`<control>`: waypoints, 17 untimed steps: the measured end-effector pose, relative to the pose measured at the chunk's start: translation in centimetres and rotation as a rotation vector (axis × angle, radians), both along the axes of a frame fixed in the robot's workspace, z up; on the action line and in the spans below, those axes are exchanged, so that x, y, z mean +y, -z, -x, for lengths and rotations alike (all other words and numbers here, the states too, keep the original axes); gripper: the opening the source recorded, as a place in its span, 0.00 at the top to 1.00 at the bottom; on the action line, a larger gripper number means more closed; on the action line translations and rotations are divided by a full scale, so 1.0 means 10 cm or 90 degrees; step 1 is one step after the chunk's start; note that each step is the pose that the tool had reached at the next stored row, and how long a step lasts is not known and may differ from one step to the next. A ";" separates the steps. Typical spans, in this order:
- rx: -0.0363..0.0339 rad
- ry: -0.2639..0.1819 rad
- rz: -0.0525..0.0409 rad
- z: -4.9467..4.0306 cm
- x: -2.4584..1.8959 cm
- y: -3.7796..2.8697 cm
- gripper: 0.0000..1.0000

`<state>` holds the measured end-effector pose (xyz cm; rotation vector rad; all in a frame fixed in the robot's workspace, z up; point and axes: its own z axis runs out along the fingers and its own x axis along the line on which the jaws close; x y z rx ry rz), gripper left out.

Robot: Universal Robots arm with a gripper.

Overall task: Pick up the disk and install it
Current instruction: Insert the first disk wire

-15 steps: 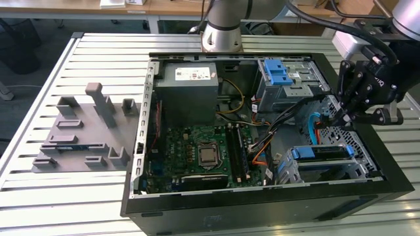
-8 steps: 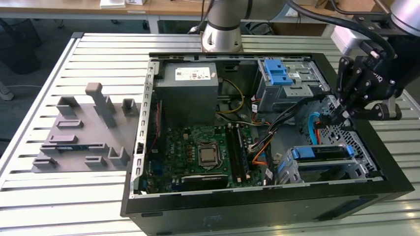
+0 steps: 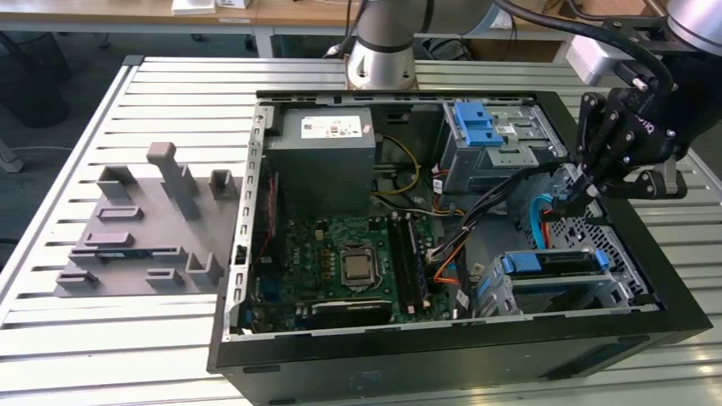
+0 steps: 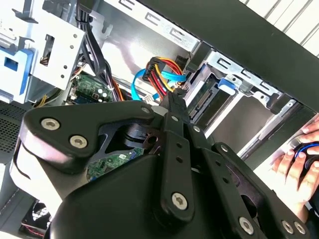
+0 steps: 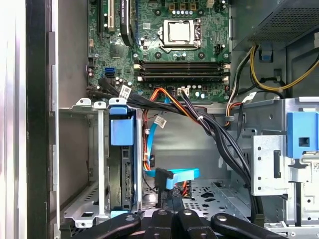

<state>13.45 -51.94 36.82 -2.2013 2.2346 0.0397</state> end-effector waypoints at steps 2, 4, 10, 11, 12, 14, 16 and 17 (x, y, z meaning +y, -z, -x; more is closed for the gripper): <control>-0.0001 0.000 0.0008 0.000 0.002 0.002 0.89; -0.0001 0.000 0.0011 0.000 0.002 0.005 0.89; -0.0006 -0.004 0.0076 -0.001 0.002 0.023 0.83; -0.0007 -0.004 0.0083 0.000 0.002 0.026 0.83; -0.0008 -0.005 0.0087 0.002 0.002 0.029 0.83; -0.0010 -0.005 0.0104 0.006 0.002 0.033 0.83; -0.0011 -0.006 0.0135 0.006 0.003 0.036 0.81; -0.0011 -0.006 0.0153 0.007 0.002 0.038 0.76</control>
